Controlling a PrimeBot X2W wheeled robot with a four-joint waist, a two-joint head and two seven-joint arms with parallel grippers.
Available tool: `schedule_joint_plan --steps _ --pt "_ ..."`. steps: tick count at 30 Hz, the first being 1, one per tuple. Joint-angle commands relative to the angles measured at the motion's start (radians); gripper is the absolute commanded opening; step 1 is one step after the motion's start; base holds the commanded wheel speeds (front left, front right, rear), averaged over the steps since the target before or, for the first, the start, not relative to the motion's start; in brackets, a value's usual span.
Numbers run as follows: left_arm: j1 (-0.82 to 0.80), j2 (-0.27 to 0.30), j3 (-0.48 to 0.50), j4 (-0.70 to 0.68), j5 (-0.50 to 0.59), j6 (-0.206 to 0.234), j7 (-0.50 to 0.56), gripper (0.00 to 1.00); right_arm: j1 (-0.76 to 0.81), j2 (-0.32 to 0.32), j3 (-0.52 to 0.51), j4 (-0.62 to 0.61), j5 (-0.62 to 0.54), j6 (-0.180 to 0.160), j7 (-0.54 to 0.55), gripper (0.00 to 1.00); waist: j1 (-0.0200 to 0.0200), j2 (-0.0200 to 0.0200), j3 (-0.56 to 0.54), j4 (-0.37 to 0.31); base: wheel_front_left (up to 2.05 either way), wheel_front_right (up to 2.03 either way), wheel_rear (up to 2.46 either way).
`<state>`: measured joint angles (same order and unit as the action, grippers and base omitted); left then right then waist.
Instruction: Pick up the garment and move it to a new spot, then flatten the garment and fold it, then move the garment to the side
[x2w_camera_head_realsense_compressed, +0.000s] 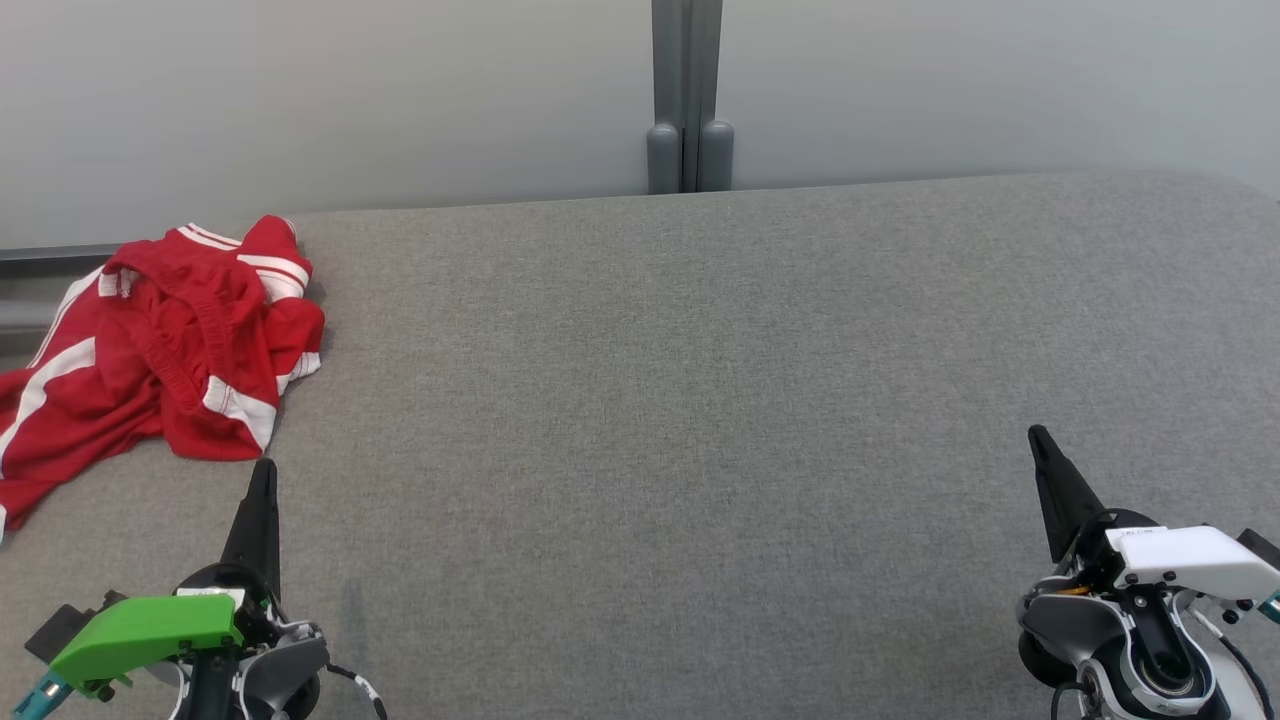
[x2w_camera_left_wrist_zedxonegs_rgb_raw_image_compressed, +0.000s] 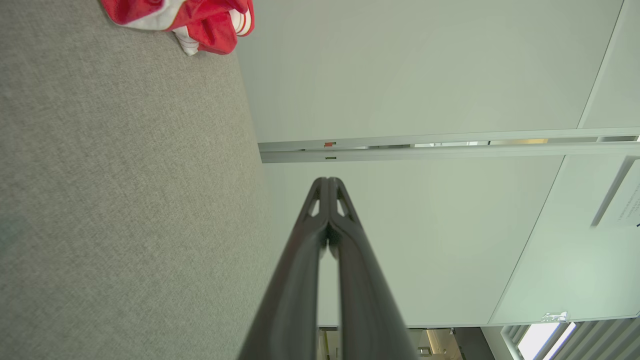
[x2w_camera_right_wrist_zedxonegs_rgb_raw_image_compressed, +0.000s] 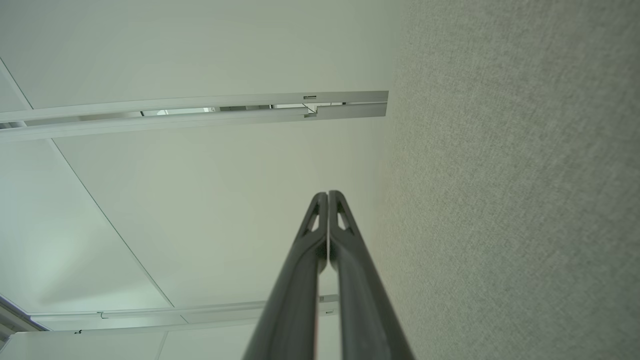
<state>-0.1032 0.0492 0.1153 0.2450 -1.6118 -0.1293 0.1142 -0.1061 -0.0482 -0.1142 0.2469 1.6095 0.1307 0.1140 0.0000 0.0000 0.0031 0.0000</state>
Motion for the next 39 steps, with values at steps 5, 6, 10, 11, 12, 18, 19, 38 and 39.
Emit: schedule_joint_plan --steps 5,6,10,11,12,18,19,38,39 --pt "-0.011 0.002 0.001 -0.002 -0.003 -0.005 0.002 0.0 -0.005 -0.004 -0.001 -0.005 0.007 0.0 0.003 0.0 0.0 0.0 0.0 0.0 0.0 0.0 0.0" --pt "-0.011 0.002 0.001 -0.002 -0.003 -0.005 0.002 0.0 -0.005 -0.004 -0.001 -0.005 0.007 0.0 0.003 0.0 0.0 0.0 0.0 0.0 0.0 0.0 0.0" --pt "-0.011 0.002 0.001 -0.002 -0.003 -0.005 0.002 0.0 -0.005 -0.004 -0.001 -0.005 0.007 0.0 0.003 0.0 0.0 0.0 0.0 0.0 0.0 0.0 0.0" --pt "-0.011 0.002 0.001 -0.002 -0.003 -0.005 0.002 0.0 -0.005 -0.004 -0.001 -0.005 0.007 0.0 0.003 0.0 0.0 0.0 0.0 0.0 0.0 0.0 0.0" --pt "-0.011 0.002 0.001 -0.002 -0.003 -0.005 0.002 0.0 -0.005 -0.004 -0.001 -0.005 0.007 0.0 0.003 0.0 0.0 0.0 0.0 0.0 0.0 0.0 0.0" --pt "-0.011 0.002 0.001 -0.002 -0.003 -0.004 0.002 0.0 -0.005 -0.004 -0.001 -0.005 0.007 0.0 0.003 0.0 0.0 0.0 0.0 0.0 0.0 0.0 0.0" --pt "-0.011 0.002 0.001 -0.002 -0.003 -0.004 0.002 0.0 -0.005 -0.004 -0.001 -0.005 0.007 0.0 0.003 0.0 0.0 0.0 0.0 0.0 0.0 0.0 0.0" --pt "0.002 -0.001 -0.001 0.005 0.0 -0.001 -0.001 1.0 0.002 0.001 0.0 0.005 -0.001 0.0 0.0 1.0 0.0 0.0 0.0 0.0 0.0 0.0 0.0" --pt "0.005 -0.002 -0.002 0.011 0.0 -0.001 -0.002 1.0 0.005 0.003 0.001 0.01 -0.001 0.0 -0.002 1.0 0.0 0.0 0.0 0.0 0.0 0.0 0.0"
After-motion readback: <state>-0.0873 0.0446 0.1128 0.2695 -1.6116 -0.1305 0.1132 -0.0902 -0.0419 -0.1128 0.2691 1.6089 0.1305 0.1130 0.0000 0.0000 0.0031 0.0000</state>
